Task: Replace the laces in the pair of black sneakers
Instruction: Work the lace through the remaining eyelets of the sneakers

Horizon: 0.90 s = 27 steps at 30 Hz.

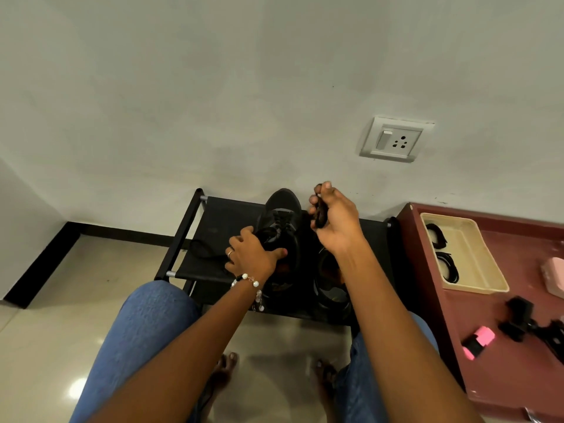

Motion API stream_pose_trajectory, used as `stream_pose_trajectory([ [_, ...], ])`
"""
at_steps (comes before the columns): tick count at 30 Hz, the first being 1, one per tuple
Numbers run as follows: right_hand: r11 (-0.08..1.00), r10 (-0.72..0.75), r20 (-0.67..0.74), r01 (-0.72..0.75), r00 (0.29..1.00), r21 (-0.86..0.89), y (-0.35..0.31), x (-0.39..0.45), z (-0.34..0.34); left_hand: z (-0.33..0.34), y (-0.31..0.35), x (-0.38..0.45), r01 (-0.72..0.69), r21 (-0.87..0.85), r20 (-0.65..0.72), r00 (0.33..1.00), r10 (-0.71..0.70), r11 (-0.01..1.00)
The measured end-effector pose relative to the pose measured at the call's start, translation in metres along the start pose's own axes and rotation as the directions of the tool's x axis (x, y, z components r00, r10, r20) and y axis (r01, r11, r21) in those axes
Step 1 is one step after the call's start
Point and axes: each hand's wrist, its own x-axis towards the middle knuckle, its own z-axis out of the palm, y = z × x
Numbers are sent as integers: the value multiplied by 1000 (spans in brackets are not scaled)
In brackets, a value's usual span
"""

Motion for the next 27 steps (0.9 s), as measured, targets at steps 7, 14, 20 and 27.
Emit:
stream_pose_trajectory([
  [7,971,-237,36,236,971,31,-58,-20,45,8,6,-8,-3,-127,-82,997,-7,992],
  [14,915,-404,79,402,911,46,-126,-46,73,12,12,-11,-147,2,-93,985,147,989],
  [20,909,-417,45,415,908,31,-138,-55,77,16,14,-18,-183,104,-137,971,196,978],
  [27,909,-408,0,406,913,94,-145,-51,65,19,15,-17,-171,142,-156,969,192,975],
])
